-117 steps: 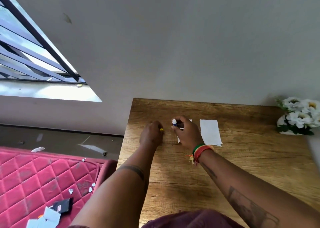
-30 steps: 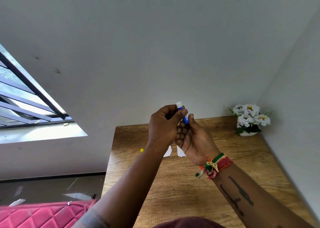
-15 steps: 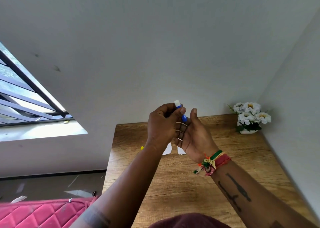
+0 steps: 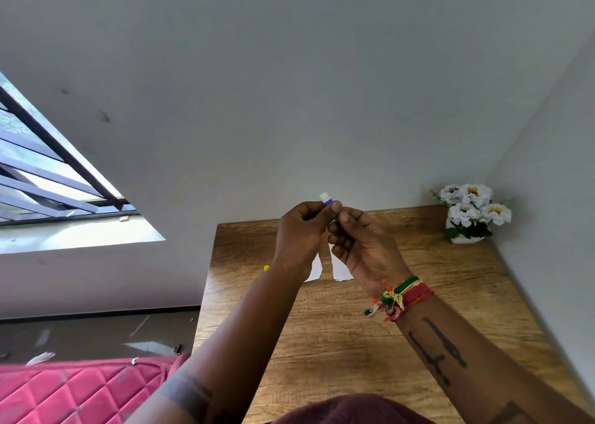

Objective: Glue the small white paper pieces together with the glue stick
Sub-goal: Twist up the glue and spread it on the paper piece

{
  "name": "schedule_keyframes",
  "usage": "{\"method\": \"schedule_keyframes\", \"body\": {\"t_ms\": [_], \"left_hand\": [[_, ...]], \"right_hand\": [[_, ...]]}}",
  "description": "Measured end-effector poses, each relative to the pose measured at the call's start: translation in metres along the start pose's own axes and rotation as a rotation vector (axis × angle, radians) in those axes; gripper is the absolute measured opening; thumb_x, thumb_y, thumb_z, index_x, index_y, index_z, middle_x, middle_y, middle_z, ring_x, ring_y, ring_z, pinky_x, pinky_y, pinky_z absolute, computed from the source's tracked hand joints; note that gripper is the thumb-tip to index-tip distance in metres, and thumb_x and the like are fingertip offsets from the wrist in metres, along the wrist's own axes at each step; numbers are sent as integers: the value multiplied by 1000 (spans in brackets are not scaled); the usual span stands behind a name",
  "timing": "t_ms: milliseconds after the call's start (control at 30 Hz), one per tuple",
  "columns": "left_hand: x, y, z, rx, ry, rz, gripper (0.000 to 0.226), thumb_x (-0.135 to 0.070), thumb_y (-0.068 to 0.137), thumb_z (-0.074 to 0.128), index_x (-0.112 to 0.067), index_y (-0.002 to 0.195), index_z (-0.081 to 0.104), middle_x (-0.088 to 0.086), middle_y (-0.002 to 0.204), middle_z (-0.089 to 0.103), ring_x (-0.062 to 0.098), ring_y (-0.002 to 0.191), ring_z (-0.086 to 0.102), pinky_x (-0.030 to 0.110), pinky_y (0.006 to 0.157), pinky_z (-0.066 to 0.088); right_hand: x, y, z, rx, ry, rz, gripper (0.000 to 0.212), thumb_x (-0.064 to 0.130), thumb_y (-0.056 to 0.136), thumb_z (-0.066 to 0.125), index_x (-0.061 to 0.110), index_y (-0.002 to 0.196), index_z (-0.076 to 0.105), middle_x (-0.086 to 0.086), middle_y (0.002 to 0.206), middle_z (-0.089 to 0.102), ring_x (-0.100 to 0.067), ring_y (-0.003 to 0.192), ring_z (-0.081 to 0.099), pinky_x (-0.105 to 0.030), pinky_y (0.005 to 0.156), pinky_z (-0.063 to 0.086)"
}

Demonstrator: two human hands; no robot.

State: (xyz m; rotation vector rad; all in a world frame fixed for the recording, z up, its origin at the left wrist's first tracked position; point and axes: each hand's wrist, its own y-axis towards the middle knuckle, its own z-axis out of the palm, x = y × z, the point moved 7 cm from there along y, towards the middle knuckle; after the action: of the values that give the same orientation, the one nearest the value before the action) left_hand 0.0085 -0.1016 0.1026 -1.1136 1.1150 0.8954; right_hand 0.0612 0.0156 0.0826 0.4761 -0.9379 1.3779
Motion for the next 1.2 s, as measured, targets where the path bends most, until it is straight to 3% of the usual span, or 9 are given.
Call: {"method": "schedule_keyframes", "body": {"t_ms": [133,333,433,567,700,867,1033,1200], "left_hand": [[24,10,-11,16,72,-10,22,-33,93,77,-18,107,80,1,97,82,9,88,76,29,80,59],[74,35,-73,-213,627,60,14,-23,95,73,-25,107,80,-10,101,78,6,92,72,17,68,45],[101,47,-94,-184,896,136,20,-19,96,71,-26,114,78,-4,118,73,17,109,68,31,84,56],[126,55,-99,-91,1137,134,32,-26,97,68,-28,129,71,2,137,58,30,130,50,48,103,48],[145,68,-89,59,1235,89,47,-41,96,68,-34,141,58,2,157,40,33,145,36,53,116,37],[160,78,-87,110,1281,0,67,-48,95,68,-32,154,41,4,167,22,34,153,22,52,121,26],[177,85,-96,131,1232,-39,75,-52,91,70,-37,154,33,3,169,15,36,155,17,56,122,23],[181,90,-98,140,1254,-23,82,-53,90,71,-41,158,27,5,173,9,38,158,10,60,123,20]], "right_hand": [[-16,7,-12,-70,13,53,26,23,97,63,5,115,70,-10,84,70,-18,70,66,-26,60,56],[-46,25,-47,-225,-58,117,18,20,96,65,7,109,68,-9,82,71,-19,69,67,-27,59,55],[-61,37,-66,-304,-162,128,14,15,95,66,8,107,68,-9,83,71,-20,71,69,-31,62,54],[-75,55,-79,-359,-406,127,16,9,94,65,10,109,70,-14,88,74,-21,75,69,-30,63,58],[-88,78,-80,-343,-784,97,14,19,91,67,22,104,71,-7,94,75,-20,80,72,-39,72,62],[-103,102,-60,-261,-1096,43,18,21,95,64,22,113,68,6,101,67,-9,85,62,-13,63,44],[-119,118,-45,-174,-1284,-31,15,23,96,64,23,111,67,4,106,70,-9,89,62,-23,78,55],[-127,126,-36,-83,-1417,-77,21,24,96,63,19,116,66,-1,113,72,-17,98,67,-28,84,57]]}}
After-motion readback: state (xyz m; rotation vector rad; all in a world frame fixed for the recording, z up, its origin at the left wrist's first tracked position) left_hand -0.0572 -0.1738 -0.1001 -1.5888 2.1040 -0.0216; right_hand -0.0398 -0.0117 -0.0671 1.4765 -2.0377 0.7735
